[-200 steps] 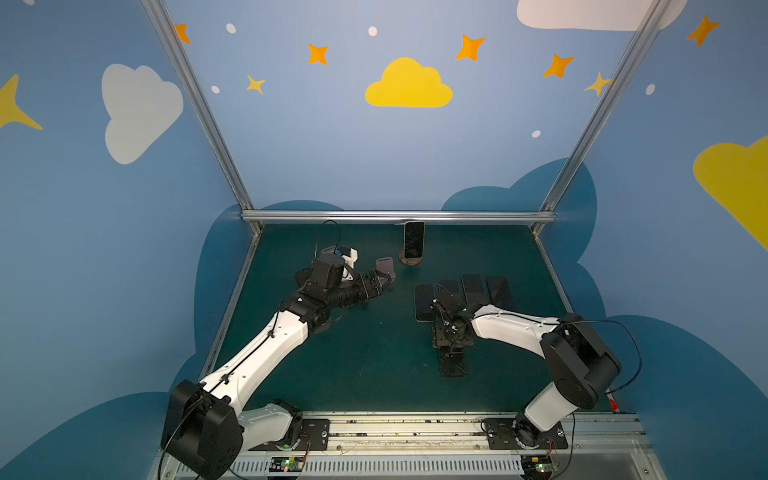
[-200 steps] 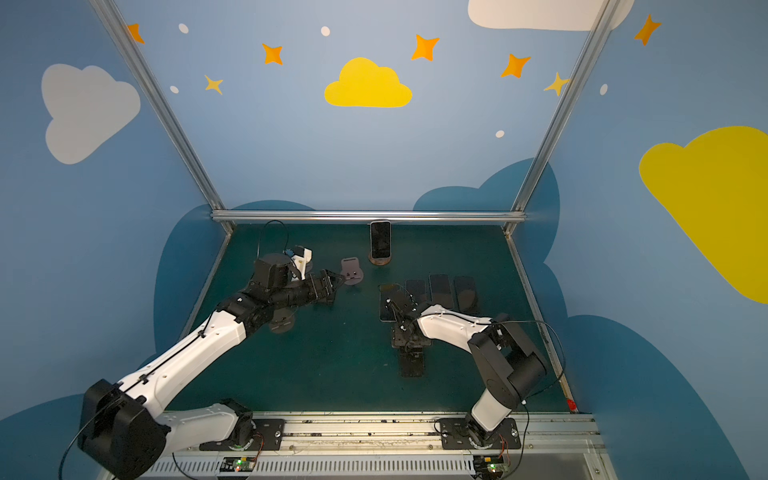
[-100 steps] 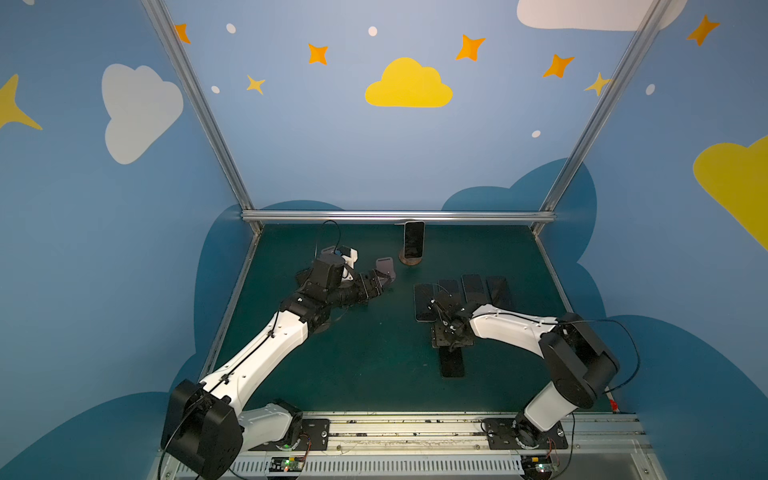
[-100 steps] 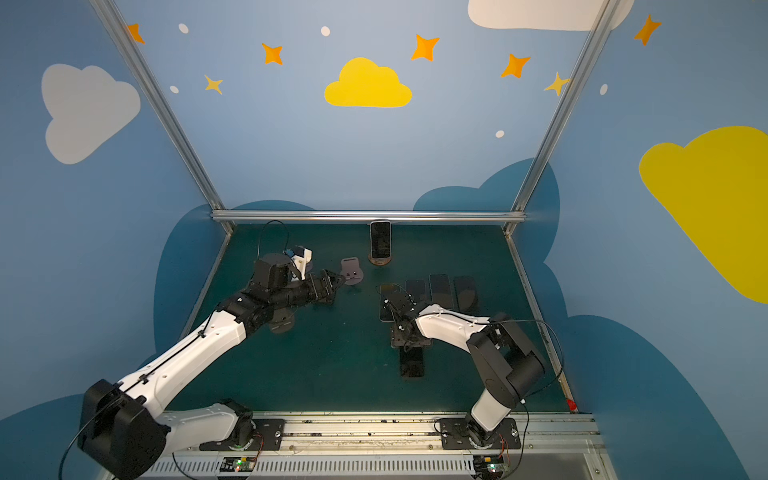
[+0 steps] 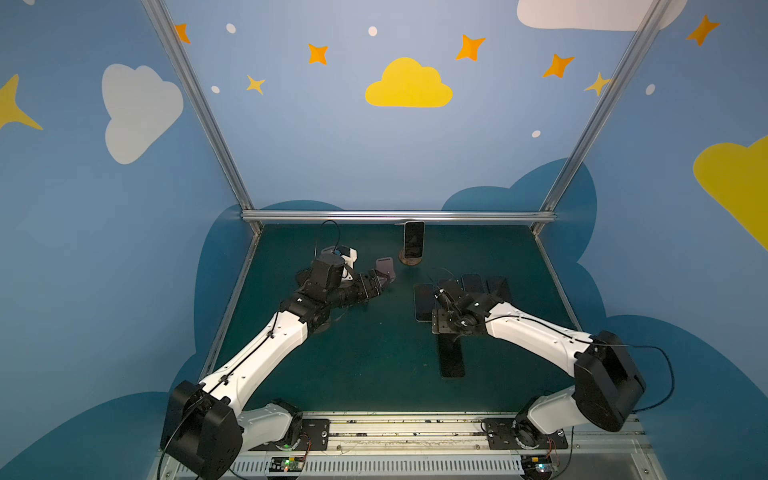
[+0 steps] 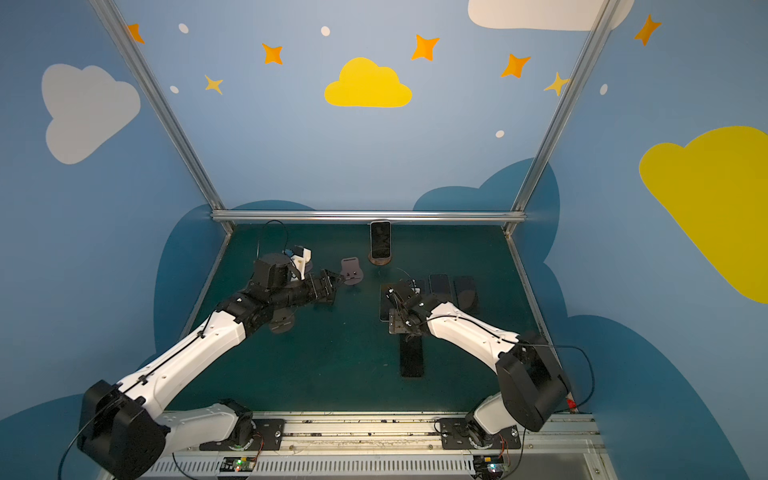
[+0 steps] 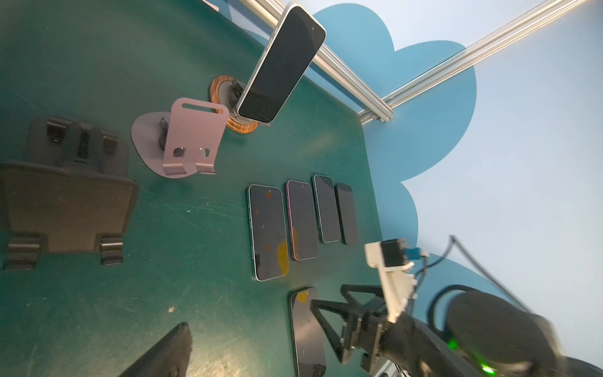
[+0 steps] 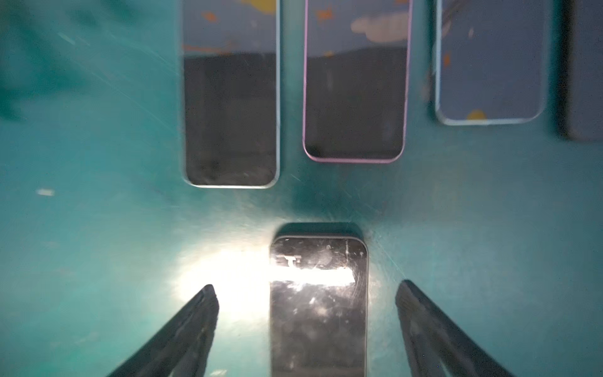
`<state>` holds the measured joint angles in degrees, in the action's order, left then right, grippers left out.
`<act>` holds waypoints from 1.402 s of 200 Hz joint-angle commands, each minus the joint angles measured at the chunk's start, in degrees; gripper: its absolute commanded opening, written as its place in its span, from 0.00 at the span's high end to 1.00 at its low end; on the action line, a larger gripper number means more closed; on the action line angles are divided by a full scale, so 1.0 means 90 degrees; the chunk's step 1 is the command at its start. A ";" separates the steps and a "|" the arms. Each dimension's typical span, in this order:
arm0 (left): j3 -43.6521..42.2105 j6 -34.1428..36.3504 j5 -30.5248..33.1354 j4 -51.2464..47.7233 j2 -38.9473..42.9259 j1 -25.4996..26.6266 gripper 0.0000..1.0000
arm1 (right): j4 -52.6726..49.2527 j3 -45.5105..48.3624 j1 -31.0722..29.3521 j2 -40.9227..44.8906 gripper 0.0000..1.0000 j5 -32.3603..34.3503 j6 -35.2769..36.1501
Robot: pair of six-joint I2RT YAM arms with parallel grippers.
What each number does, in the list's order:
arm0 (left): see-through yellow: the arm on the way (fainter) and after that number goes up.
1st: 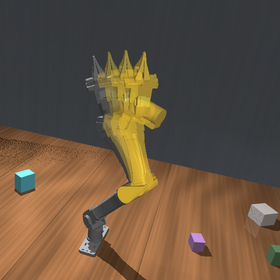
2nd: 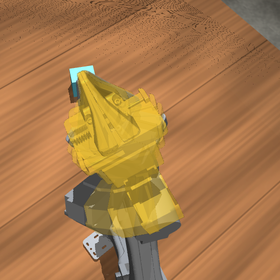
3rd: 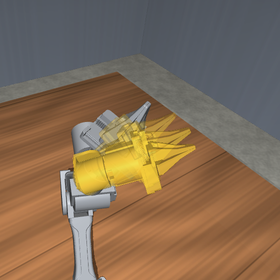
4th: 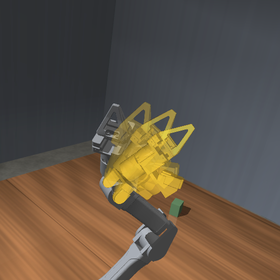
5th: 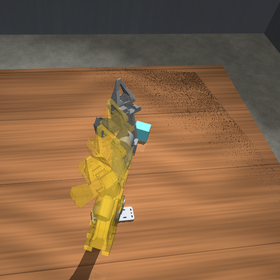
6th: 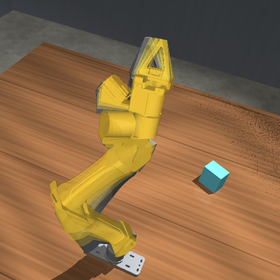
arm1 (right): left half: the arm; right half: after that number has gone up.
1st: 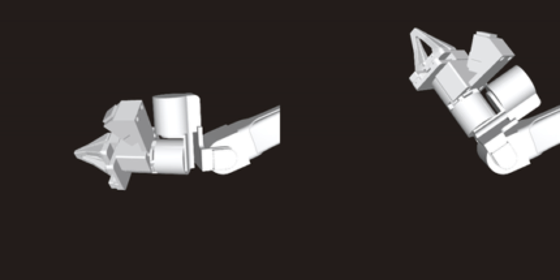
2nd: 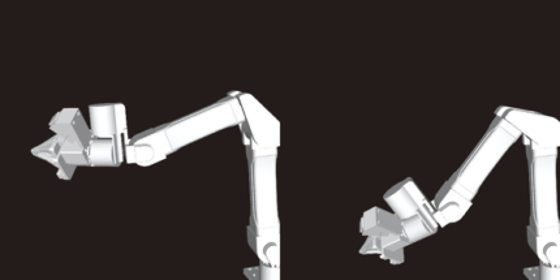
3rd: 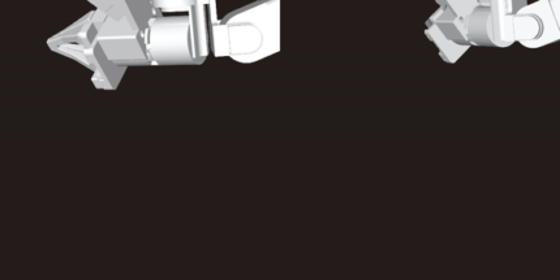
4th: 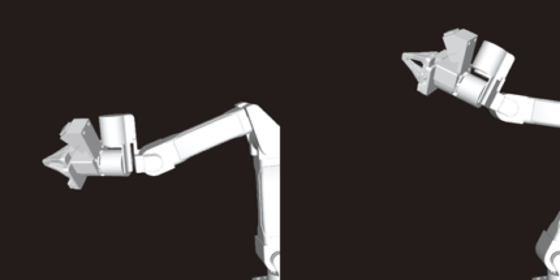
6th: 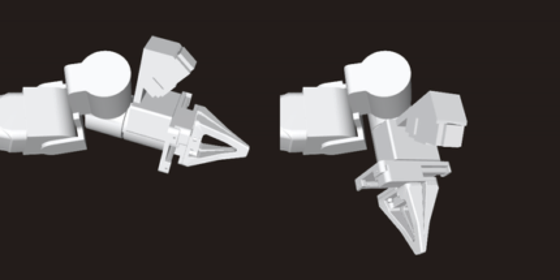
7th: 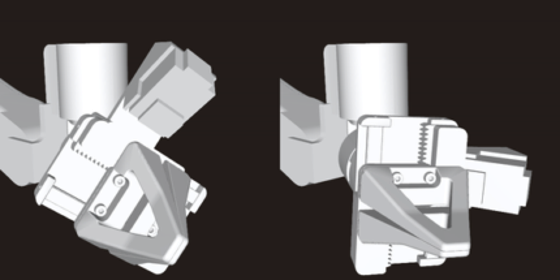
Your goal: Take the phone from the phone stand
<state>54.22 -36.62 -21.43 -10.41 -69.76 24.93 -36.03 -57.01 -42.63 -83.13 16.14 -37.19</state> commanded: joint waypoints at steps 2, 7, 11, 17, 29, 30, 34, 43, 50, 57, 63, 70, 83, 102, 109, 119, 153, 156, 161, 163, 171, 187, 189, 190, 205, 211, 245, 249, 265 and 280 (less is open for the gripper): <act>0.0153 0.0252 0.0361 -0.0172 0.0254 0.0007 0.00 | -0.0496 -0.0306 -0.0035 0.0366 0.13 0.0208 0.0070; 0.0143 0.0286 0.0444 -0.0204 0.0297 0.0005 0.00 | -0.0508 -0.0345 -0.0033 0.0426 0.12 0.0208 0.0091; 0.0139 0.0304 0.0502 -0.0214 0.0324 0.0006 0.00 | -0.0504 -0.0391 -0.0033 0.0467 0.12 0.0208 0.0106; 0.0114 0.0319 0.0633 -0.0220 0.0372 0.0007 0.00 | -0.0527 -0.0457 -0.0040 0.0535 0.12 0.0218 0.0117; 0.0051 0.0319 0.0922 -0.0219 0.0475 0.0004 0.00 | -0.0502 -0.0597 -0.0044 0.0643 0.12 0.0191 0.0146; 0.0046 0.0319 0.0958 -0.0224 0.0470 0.0009 0.00 | -0.0500 -0.0608 -0.0051 0.0653 0.13 0.0185 0.0147; 0.0024 0.0324 0.0990 -0.0229 0.0522 0.0005 0.00 | -0.0469 -0.0648 -0.0049 0.0683 0.12 0.0166 0.0164; -0.0016 0.0320 0.1368 -0.0251 0.0597 0.0007 0.00 | -0.0331 -0.0712 -0.0053 0.0746 0.12 0.0132 0.0233; -0.0046 0.0314 0.1536 -0.0264 0.0662 0.0012 0.00 | -0.0157 -0.0735 -0.0049 0.0777 0.12 0.0138 0.0343; -0.0069 0.0293 0.1670 -0.0285 0.0704 0.0007 0.00 | 0.0110 -0.0735 -0.0053 0.0798 0.12 0.0152 0.0494; -0.0091 0.0272 0.1764 -0.0297 0.0730 0.0006 0.00 | 0.0385 -0.0709 -0.0063 0.0795 0.12 0.0167 0.0632; -0.0113 0.0244 0.1844 -0.0297 0.0777 0.0008 0.00 | 0.0805 -0.0662 -0.0058 0.0776 0.12 0.0209 0.0863; -0.0125 0.0236 0.1957 -0.0303 0.0832 0.0004 0.00 | 0.1540 -0.0571 -0.0062 0.0682 0.11 0.0482 0.0937; -0.0116 0.0201 0.2010 -0.0341 0.0923 0.0005 0.00 | 0.2562 -0.0614 -0.0048 0.0409 0.09 0.0663 0.1134; -0.0113 0.0183 0.2000 -0.0349 0.0966 0.0004 0.00 | 0.2643 -0.0811 -0.0042 0.0240 0.09 0.0707 0.1234; -0.0114 0.0166 0.1999 -0.0347 0.1034 0.0005 0.00 | 0.2651 -0.1148 -0.0041 -0.0076 0.08 0.0835 0.1399; -0.0144 0.0151 0.2100 -0.0350 0.1185 -0.0014 0.00 | 0.2571 -0.2409 0.0175 -0.1361 0.07 0.1175 0.1976; -0.0145 0.0139 0.2120 -0.0359 0.1179 -0.0001 0.00 | 0.2513 -0.2546 0.0205 -0.1466 0.07 0.1158 0.1999; -0.0132 0.0126 0.2144 -0.0374 0.1180 -0.0001 0.00 | 0.2407 -0.2769 0.0269 -0.1662 0.07 0.1144 0.1998; -0.0127 0.0117 0.2153 -0.0383 0.1174 -0.0010 0.00 | 0.2364 -0.2863 0.0292 -0.1713 0.07 0.1133 0.1990; -0.0132 0.0104 0.2149 -0.0385 0.1169 -0.0008 0.00 | 0.2331 -0.3140 0.0381 -0.1944 0.07 0.0976 0.1996; -0.0144 0.0087 0.2092 -0.0374 0.1137 -0.0013 0.00 | 0.2376 -0.3530 0.0550 -0.2285 0.06 0.0707 0.1978; -0.0145 0.0080 0.2082 -0.0363 0.1134 -0.0013 0.00 | 0.2356 -0.3578 0.0560 -0.2332 0.06 0.0687 0.1978; -0.0140 0.0078 0.2075 -0.0365 0.1132 -0.0009 0.00 | 0.2350 -0.3602 0.0569 -0.2349 0.07 0.0672 0.1976; -0.0092 0.0061 0.1978 -0.0400 0.1093 -0.0015 0.00 | 0.2291 -0.3936 0.0606 -0.2620 0.06 0.0606 0.2112; -0.0087 0.0048 0.1929 -0.0387 0.1107 -0.0016 0.00 | 0.2247 -0.4064 0.0620 -0.2727 0.06 0.0625 0.2157; -0.0105 0.0025 0.1918 -0.0349 0.1200 -0.0025 0.00 | 0.2143 -0.4583 0.0749 -0.3091 0.07 0.0409 0.2311; -0.0119 0.0013 0.1952 -0.0353 0.1202 -0.0020 0.00 | 0.2132 -0.4630 0.0769 -0.3122 0.07 0.0383 0.2299; -0.0149 -0.0004 0.2029 -0.0346 0.1225 -0.0030 0.00 | 0.2121 -0.4816 0.0847 -0.3243 0.06 0.0183 0.2212; -0.0145 0.0002 0.2030 -0.0345 0.1227 -0.0060 0.00 | 0.2060 -0.5011 0.0870 -0.3366 0.06 0.0093 0.2235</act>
<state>53.60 -36.47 -3.88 -13.19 -59.66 24.80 -15.92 -98.80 -35.48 -111.79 19.33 -17.67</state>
